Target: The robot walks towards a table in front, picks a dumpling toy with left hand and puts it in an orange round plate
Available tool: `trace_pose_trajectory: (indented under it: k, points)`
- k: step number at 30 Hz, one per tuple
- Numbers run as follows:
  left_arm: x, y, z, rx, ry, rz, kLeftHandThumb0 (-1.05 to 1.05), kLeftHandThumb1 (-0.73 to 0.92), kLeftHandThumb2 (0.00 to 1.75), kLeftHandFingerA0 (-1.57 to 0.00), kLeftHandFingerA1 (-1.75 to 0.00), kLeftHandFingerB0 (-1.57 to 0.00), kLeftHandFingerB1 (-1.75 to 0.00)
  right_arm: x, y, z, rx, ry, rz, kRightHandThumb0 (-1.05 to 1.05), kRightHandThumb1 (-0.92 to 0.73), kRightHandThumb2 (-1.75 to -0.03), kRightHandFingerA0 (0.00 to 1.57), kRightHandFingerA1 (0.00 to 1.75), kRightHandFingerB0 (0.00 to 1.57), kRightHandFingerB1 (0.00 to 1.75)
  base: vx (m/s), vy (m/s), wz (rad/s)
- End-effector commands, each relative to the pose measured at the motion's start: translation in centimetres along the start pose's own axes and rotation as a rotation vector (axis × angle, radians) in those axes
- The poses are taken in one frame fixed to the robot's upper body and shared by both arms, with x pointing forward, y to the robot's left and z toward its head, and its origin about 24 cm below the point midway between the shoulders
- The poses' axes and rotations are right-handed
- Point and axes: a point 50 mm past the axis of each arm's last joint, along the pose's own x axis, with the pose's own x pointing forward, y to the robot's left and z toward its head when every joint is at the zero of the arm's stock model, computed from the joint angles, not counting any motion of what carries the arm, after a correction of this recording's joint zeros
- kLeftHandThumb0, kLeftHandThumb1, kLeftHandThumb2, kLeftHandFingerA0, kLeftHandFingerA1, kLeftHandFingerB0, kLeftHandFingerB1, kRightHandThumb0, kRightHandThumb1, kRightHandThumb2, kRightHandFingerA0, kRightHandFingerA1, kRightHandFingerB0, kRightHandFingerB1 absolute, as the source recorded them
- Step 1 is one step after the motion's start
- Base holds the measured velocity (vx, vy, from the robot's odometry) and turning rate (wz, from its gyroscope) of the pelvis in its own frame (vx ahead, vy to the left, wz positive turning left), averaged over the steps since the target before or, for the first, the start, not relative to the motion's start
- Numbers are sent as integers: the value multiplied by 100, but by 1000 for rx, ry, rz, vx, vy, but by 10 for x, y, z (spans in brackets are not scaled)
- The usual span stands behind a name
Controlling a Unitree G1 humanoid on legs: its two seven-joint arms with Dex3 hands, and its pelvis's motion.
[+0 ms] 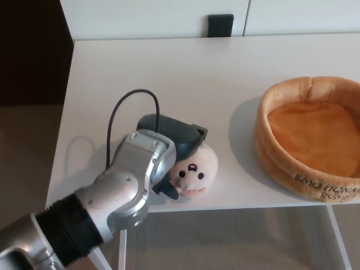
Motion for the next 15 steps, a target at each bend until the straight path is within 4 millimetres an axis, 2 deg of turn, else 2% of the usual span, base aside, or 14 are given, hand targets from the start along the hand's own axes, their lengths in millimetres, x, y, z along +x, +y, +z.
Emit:
trace_pose_trajectory:
  k: [1, 2, 3, 5, 6, 7, 8, 9, 10, 11, 12, 13, 14, 15]
  points:
    - [8, -15, 3, 62, -47, 194, -26, 78, 66, -73, -141, -69, -91, 0, -4, 3, 37, -5, -9, -28, -55, -57, 74, 58, 32, 31, 0, 0, 0]
    - [8, -15, 2, 64, -46, 200, -26, 78, 66, -73, -141, -69, -91, 1, -5, 5, 33, -8, -12, -28, -55, -57, 74, 58, 32, 31, 0, 0, 0]
    - [8, -17, 2, 66, -49, 207, -28, 80, 63, -72, -128, -72, -70, 1, -5, 6, 29, -12, -15, -27, -55, -57, 78, 63, 33, 31, 0, 0, 0]
    - [8, -23, 4, 59, -53, 213, -29, 82, 64, -74, -116, -73, -64, 0, -5, 4, 29, -15, -15, -28, -54, -56, 77, 59, 34, 32, 0, 0, 0]
    - [8, -25, 4, 49, -53, 219, -29, 82, 64, -74, -116, -73, -64, 0, -5, 4, 31, -16, -16, -28, -54, -56, 77, 59, 34, 32, 0, 0, 0]
    - [8, -26, 3, 37, -58, 243, -28, 78, 66, -67, -153, -66, -90, 0, -7, 6, 16, -23, -14, -30, -55, -57, 72, 51, 32, 31, 0, 0, 0]
    - [9, -28, 1, 2, -70, 276, -26, 74, 63, -69, -157, -73, -80, 0, -7, 7, 14, -24, -15, -30, -55, -57, 67, 47, 32, 32, 0, 0, 0]
    - [9, -29, -1, -36, -81, 305, -26, 74, 63, -69, -157, -73, -80, 1, -7, 8, 19, -22, -17, -30, -55, -57, 67, 47, 32, 32, 0, 0, 0]
    - [8, -30, -2, -71, -85, 318, -25, 72, 62, -68, -157, -74, -71, 1, -8, 8, -2, -20, -13, -39, -44, -72, 64, 60, 24, 41, 0, 0, 0]
    - [8, -30, -4, -91, -88, 335, -24, 71, 61, -69, -160, -73, -71, 1, -8, 8, -4, -19, -9, -31, -56, -57, 71, 55, 31, 31, 0, 0, 0]
    - [8, -31, -5, -103, -90, 351, -24, 71, 61, -69, -160, -73, -71, 1, -8, 8, 6, -19, -7, -31, -56, -57, 71, 55, 31, 31, 0, 0, 0]
    - [8, -30, -8, -126, -92, 375, -22, 73, 54, -70, -175, -54, -108, 1, -8, 8, 10, -20, -6, -32, -56, -57, 66, 51, 31, 31, 0, 0, 0]
    - [8, -28, -11, -149, -93, 388, -17, 74, 53, -66, -175, -54, -117, 1, -8, 8, 12, -21, -7, -40, -43, -72, 62, 61, 25, 41, 0, 0, 0]
    - [7, -27, -12, -166, -95, 395, -17, 74, 53, -66, -175, -54, -117, 1, -8, 8, 14, -21, -8, -40, -43, -72, 62, 61, 25, 41, 0, 0, 0]
